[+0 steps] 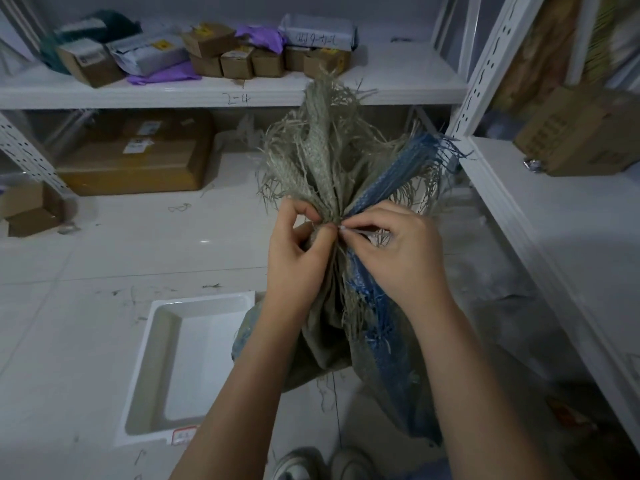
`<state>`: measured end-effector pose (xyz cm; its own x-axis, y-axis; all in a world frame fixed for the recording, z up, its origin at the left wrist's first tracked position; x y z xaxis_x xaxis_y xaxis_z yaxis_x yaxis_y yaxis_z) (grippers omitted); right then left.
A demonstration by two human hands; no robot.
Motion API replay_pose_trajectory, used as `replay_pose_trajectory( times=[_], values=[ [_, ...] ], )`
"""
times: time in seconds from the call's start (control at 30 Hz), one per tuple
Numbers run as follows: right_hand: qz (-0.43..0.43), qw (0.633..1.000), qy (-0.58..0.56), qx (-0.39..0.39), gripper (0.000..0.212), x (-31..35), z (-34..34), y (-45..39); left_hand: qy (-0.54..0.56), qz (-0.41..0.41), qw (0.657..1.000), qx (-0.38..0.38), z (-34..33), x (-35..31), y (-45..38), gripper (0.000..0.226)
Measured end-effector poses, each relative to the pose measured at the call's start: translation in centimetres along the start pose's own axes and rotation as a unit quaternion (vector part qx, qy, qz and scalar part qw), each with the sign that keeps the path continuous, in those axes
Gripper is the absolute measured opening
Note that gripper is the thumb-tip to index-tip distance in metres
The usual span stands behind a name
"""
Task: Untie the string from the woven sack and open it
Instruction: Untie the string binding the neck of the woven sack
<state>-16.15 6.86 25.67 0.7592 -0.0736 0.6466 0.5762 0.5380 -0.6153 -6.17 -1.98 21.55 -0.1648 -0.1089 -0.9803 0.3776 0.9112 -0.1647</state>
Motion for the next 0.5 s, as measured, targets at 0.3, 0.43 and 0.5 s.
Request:
replay_pose_trajectory(
  times=[0.3, 0.43, 0.5],
  values=[
    [0.016, 0.999, 0.030, 0.019, 0.010, 0.15, -0.16, 0.14, -0.032, -0.014, 0.999, 0.006, -0.09, 0.01, -0.08, 0.020],
    [0.028, 0.998, 0.049, 0.019, 0.010, 0.33, -0.21, 0.14, -0.036, -0.004, 0.999, 0.008, -0.01, 0.31, -0.18, 0.018],
    [0.031, 0.998, 0.045, 0.020, 0.010, 0.46, -0.26, 0.08, -0.021, 0.005, 1.000, 0.002, 0.11, 0.44, -0.32, 0.016]
  ],
)
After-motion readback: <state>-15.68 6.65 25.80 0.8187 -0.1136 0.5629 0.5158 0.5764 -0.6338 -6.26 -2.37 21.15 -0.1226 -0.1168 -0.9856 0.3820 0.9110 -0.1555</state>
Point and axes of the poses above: each hand's wrist, its own y-axis away from the middle knuckle, its own z-axis out of the back of the hand, x = y × z, the point moved 9 cm from there along -y, towards the middle knuckle, and after that the axes turned 9 degrees about -x, right-handed, at the moved point
